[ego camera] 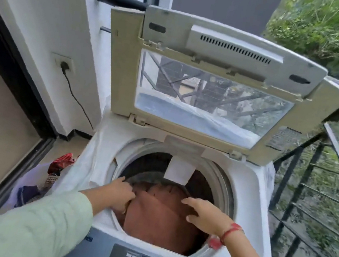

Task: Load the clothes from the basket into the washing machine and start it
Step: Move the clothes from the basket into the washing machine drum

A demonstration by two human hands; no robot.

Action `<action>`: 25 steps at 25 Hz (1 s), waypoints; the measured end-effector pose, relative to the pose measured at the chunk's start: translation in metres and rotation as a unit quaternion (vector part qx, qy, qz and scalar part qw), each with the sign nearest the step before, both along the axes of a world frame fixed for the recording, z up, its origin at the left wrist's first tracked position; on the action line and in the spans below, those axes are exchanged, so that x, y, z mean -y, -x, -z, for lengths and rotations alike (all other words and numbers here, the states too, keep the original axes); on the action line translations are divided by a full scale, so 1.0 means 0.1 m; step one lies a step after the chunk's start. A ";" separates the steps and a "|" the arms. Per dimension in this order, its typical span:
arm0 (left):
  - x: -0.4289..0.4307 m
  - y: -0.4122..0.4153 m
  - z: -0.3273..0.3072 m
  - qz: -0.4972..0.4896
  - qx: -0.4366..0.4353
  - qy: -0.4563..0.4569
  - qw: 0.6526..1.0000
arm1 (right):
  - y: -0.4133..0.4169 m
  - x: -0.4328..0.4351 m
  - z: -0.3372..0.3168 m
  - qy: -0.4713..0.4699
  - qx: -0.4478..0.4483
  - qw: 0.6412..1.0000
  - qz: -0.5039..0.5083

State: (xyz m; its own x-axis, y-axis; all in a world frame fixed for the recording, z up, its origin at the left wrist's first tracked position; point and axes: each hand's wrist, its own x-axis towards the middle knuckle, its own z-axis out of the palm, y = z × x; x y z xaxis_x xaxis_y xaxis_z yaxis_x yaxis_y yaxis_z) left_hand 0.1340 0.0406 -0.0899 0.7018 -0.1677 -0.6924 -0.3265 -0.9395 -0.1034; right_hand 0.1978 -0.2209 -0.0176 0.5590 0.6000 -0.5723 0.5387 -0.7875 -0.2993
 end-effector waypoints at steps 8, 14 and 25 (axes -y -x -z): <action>-0.39 0.37 -0.69 -0.290 0.413 0.253 0.825 | 0.07 -0.62 -0.33 -0.286 0.066 0.953 0.072; -1.42 1.44 -0.72 -0.518 0.521 0.206 0.646 | 0.49 -1.76 -0.65 -0.406 0.030 0.913 0.019; -3.59 2.09 0.52 -0.569 0.350 0.247 0.702 | 0.44 -4.70 0.50 -0.088 0.013 0.996 -0.003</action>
State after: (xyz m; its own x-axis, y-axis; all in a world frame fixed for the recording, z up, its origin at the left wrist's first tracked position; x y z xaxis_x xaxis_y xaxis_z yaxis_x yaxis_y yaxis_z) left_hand -0.0747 0.3993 -0.1415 0.7153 0.6789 -0.1658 0.6327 -0.5284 0.5661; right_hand 0.1542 0.2490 -0.0678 0.5678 0.6939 -0.4428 0.5530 -0.7200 -0.4192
